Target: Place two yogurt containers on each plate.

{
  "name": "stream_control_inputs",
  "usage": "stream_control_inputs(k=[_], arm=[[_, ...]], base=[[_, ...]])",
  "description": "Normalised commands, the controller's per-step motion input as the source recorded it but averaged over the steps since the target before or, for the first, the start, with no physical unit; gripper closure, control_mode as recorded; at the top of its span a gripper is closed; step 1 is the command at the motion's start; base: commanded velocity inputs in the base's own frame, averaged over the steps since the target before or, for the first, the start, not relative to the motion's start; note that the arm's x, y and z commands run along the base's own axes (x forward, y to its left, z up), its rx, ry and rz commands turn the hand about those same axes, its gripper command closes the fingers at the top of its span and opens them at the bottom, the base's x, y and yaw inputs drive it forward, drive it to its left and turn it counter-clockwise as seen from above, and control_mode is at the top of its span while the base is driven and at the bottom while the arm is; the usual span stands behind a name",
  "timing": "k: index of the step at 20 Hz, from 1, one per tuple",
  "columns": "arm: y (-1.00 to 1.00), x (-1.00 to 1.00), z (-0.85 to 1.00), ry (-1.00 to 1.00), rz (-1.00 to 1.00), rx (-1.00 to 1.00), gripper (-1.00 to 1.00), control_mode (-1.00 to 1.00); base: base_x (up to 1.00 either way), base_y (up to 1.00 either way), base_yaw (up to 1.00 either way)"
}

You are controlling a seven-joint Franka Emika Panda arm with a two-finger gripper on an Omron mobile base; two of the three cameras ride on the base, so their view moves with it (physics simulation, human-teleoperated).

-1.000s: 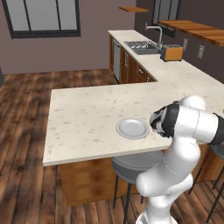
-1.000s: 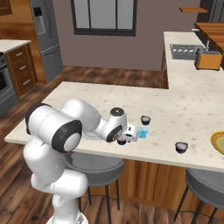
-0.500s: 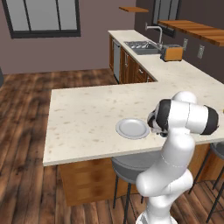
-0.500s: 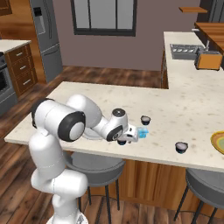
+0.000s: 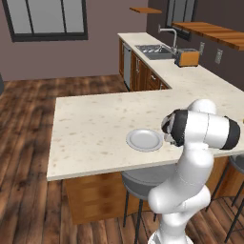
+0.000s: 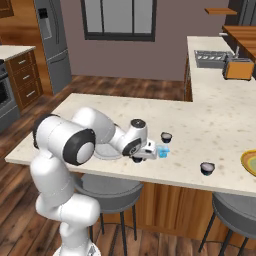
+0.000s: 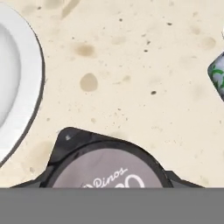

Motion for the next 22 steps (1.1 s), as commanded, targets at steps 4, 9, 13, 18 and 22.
stream_control_inputs(k=[4,9,13,18,22], arm=[[0.89,-0.03,0.43,-0.01,0.17,0.0,1.0,-1.0],[1.0,0.22,0.02,0.0,0.2,0.0,1.0,-1.0],[0.94,0.37,0.0,0.0,0.27,0.01,1.0,-1.0],[0.36,0.52,-0.01,0.04,0.25,0.13,1.0,-1.0],[0.32,0.34,-0.1,0.01,0.2,0.08,1.0,-1.0]], base=[[0.0,0.0,0.0],[0.0,0.0,0.0],[0.0,0.0,0.0],[0.0,0.0,0.0],[0.0,0.0,0.0]])
